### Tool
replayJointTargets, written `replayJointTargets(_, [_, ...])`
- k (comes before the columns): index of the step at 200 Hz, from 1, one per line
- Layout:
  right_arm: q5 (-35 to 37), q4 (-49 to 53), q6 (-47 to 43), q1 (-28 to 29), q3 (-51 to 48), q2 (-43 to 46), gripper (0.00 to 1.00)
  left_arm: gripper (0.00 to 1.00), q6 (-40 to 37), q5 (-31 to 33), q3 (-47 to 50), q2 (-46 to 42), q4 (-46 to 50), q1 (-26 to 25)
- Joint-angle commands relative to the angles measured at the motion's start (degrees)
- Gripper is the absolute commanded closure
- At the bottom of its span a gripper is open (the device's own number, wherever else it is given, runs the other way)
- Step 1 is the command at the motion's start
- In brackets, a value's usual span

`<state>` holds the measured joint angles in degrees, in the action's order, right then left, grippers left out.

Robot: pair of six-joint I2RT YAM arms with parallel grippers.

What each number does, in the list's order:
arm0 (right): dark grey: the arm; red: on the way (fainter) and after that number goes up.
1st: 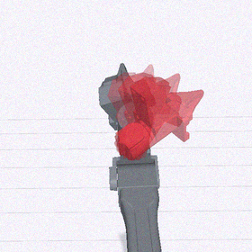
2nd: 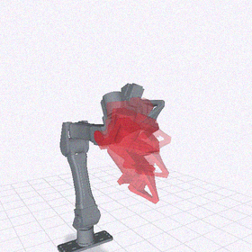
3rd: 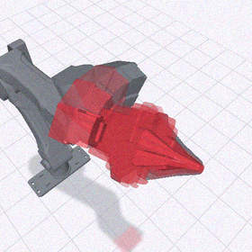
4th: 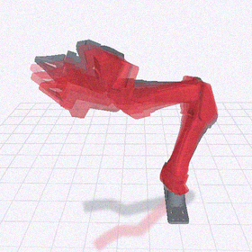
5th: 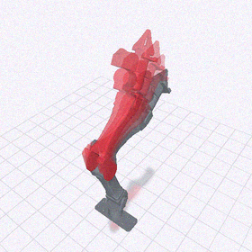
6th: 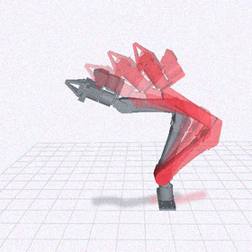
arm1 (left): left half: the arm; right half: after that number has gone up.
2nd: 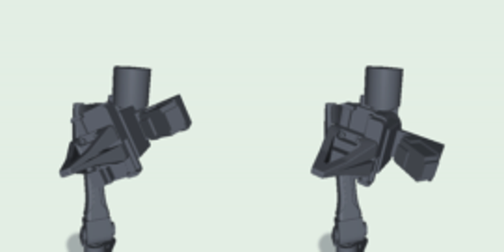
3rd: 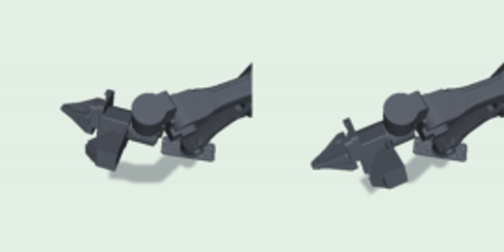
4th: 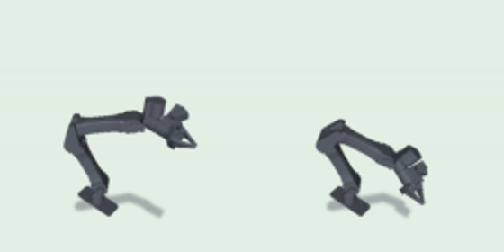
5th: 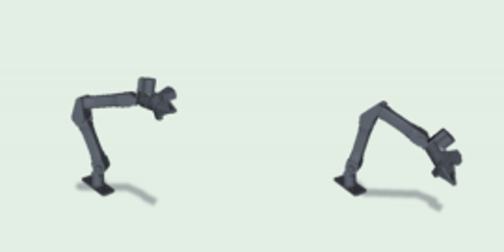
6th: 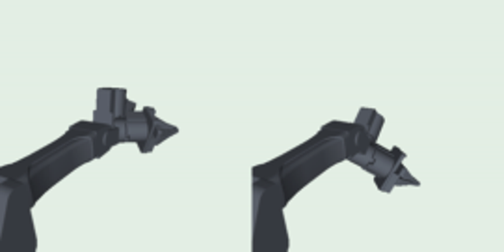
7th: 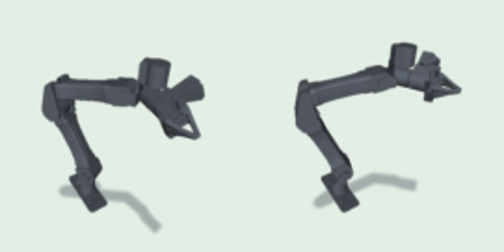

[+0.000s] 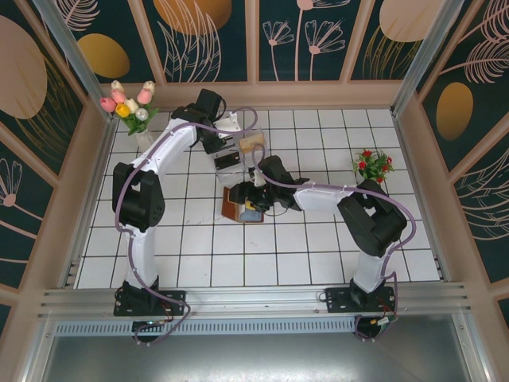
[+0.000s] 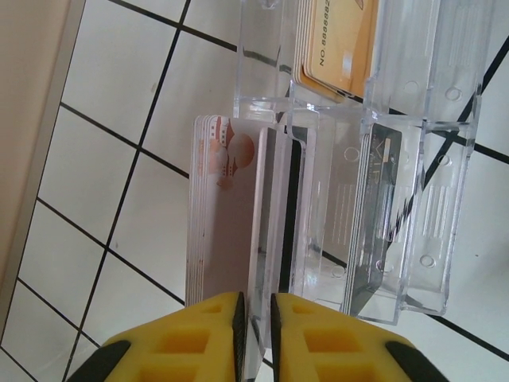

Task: Take the credit cards out of the card holder

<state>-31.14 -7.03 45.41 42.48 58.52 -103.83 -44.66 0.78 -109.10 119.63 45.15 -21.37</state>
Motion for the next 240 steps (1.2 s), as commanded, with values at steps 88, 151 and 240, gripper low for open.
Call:
replayJointTargets(88, [1.0, 0.7, 0.1, 0.7, 1.4, -0.5, 0.31, 0.73, 5.7, 3.0, -2.6, -0.9, -4.9, 0.2])
replayJointTargets(151, [-0.8, -3.2, 0.8, 1.1, 2.5, -1.9, 0.37, 0.38, 33.4, 4.0, 13.2, -17.6, -22.2, 0.2])
replayJointTargets(240, [-2.3, -4.1, 0.6, 2.2, 7.8, -8.2, 0.40, 0.15, 69.5, 2.1, 48.3, -44.0, -36.9, 0.2])
